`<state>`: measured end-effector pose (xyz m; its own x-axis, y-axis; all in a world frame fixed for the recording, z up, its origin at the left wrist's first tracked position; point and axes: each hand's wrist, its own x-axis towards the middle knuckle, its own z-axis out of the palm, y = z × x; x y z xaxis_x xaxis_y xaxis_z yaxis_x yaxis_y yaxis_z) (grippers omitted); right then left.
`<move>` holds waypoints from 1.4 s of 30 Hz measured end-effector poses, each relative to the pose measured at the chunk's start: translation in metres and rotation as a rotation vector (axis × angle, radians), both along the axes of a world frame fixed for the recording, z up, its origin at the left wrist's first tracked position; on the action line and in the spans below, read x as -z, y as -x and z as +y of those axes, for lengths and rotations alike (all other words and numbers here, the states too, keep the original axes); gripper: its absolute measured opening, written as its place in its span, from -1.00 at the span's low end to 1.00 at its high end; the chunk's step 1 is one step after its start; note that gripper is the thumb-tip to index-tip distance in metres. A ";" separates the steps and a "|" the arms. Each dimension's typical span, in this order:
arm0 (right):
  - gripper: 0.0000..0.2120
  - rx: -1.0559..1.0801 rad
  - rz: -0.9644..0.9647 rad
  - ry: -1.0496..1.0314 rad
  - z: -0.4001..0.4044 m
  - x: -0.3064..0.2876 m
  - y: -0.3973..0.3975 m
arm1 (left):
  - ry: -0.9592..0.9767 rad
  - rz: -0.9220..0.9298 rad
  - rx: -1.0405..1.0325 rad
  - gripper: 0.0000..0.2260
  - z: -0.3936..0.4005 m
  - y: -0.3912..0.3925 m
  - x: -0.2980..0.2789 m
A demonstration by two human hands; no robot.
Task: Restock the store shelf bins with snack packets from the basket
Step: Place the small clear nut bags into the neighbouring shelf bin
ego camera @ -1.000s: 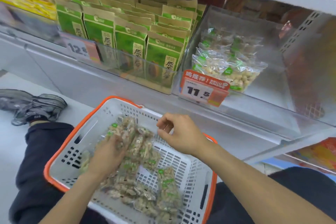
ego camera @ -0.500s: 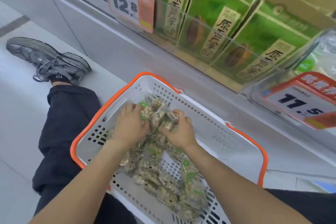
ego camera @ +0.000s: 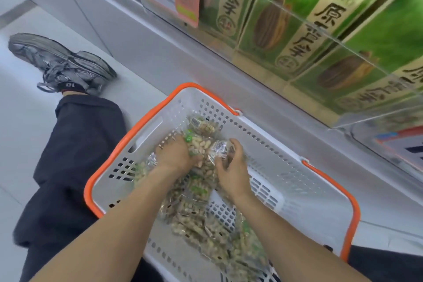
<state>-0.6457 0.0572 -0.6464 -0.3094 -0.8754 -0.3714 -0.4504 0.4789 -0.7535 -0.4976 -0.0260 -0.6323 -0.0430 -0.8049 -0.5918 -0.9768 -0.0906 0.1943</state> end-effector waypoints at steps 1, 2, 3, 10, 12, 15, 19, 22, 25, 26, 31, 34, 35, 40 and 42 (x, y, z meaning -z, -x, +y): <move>-0.38 -0.023 -0.002 -0.008 0.006 -0.001 0.005 | -0.016 -0.030 0.028 -0.49 0.001 0.002 -0.003; -0.29 -0.051 -0.004 -0.019 0.011 0.001 0.008 | -0.023 -0.056 0.056 -0.54 0.003 0.005 -0.007; -0.17 -0.082 -0.004 -0.039 0.014 0.000 0.009 | -0.029 -0.075 0.079 -0.55 0.005 0.008 -0.010; -0.11 -0.036 0.075 -0.138 0.046 0.005 0.007 | 0.007 -0.040 0.224 -0.30 0.042 0.007 -0.006; -0.04 0.008 0.019 -0.157 0.058 0.005 0.011 | 0.016 -0.018 0.284 -0.24 0.060 0.012 -0.008; -0.01 0.019 0.006 -0.155 0.071 0.000 0.016 | 0.056 -0.015 0.340 -0.22 0.084 0.019 -0.010; -0.06 0.069 -0.006 -0.155 0.087 -0.004 0.022 | 0.078 -0.002 0.317 -0.21 0.101 0.022 -0.015; -0.08 0.117 -0.007 -0.227 0.094 -0.008 0.022 | 0.072 0.138 0.192 -0.29 0.107 0.019 -0.015; -0.19 0.162 -0.002 -0.300 0.097 -0.018 0.025 | 0.032 0.522 -0.149 -0.34 0.115 0.008 -0.025; -0.22 0.169 -0.046 -0.335 0.097 -0.024 0.028 | 0.033 0.609 -0.223 -0.30 0.118 0.005 -0.031; -0.02 -0.016 0.049 -0.591 0.082 -0.060 0.063 | 0.072 0.708 -0.291 -0.53 0.118 0.000 -0.053; 0.01 -0.252 0.142 -0.727 0.071 -0.106 0.092 | 0.037 0.709 -0.324 -0.58 0.115 0.002 -0.058; 0.01 -0.312 0.164 -0.765 0.068 -0.120 0.101 | 0.026 0.706 -0.325 -0.57 0.117 0.003 -0.060; -0.16 -0.547 0.340 -0.744 0.055 -0.195 0.131 | -0.080 0.811 -0.336 -0.44 0.128 0.013 -0.073; -0.28 -0.591 0.355 -0.674 0.054 -0.224 0.132 | -0.094 0.840 -0.293 -0.43 0.133 0.017 -0.083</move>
<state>-0.7780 0.1114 -0.4227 -0.0784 -0.5630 -0.8227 -0.9064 0.3839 -0.1763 -0.5142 0.1065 -0.5490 -0.2922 -0.8012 -0.5221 -0.4512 -0.3659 0.8140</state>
